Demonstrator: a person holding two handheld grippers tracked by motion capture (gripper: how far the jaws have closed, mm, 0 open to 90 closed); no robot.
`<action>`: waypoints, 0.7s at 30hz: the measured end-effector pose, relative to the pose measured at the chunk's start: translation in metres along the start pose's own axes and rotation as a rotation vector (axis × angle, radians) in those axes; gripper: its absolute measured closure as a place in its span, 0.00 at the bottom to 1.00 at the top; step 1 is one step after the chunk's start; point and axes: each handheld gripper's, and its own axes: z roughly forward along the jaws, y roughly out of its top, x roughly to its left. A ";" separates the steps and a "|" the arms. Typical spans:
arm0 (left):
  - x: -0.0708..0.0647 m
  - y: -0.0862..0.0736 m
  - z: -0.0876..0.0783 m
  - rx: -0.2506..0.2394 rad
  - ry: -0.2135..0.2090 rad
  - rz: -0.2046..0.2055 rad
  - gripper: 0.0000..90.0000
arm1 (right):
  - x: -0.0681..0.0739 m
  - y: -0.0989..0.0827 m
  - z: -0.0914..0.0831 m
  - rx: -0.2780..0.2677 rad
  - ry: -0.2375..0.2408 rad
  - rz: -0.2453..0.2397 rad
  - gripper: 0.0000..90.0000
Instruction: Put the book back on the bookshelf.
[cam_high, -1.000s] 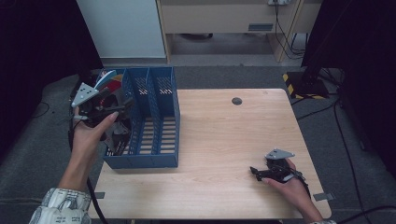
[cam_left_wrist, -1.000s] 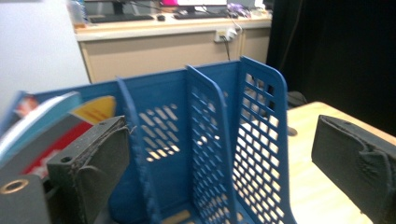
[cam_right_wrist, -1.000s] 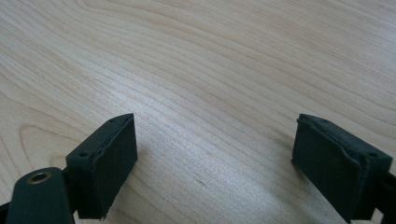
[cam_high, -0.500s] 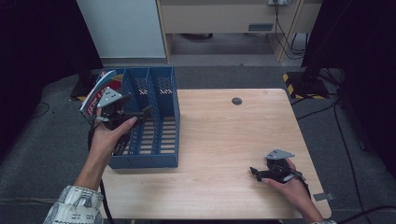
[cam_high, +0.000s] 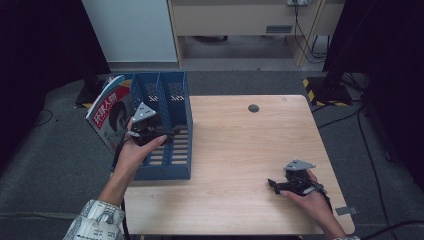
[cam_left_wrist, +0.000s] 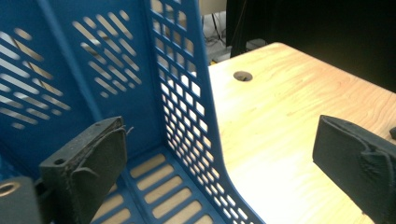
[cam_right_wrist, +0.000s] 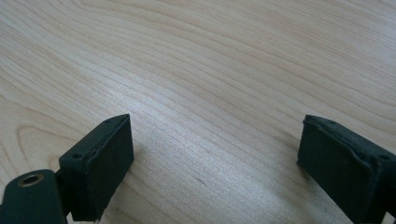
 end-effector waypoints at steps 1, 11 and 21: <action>-0.002 -0.001 0.002 0.002 -0.005 -0.007 0.03 | 0.000 0.000 0.000 -0.001 -0.001 0.000 0.12; -0.030 -0.006 0.020 0.024 -0.045 0.000 0.04 | 0.000 0.000 0.000 0.000 -0.002 0.001 0.12; -0.065 -0.006 0.047 0.056 -0.104 0.033 0.04 | 0.001 -0.001 -0.001 0.004 -0.010 0.005 0.11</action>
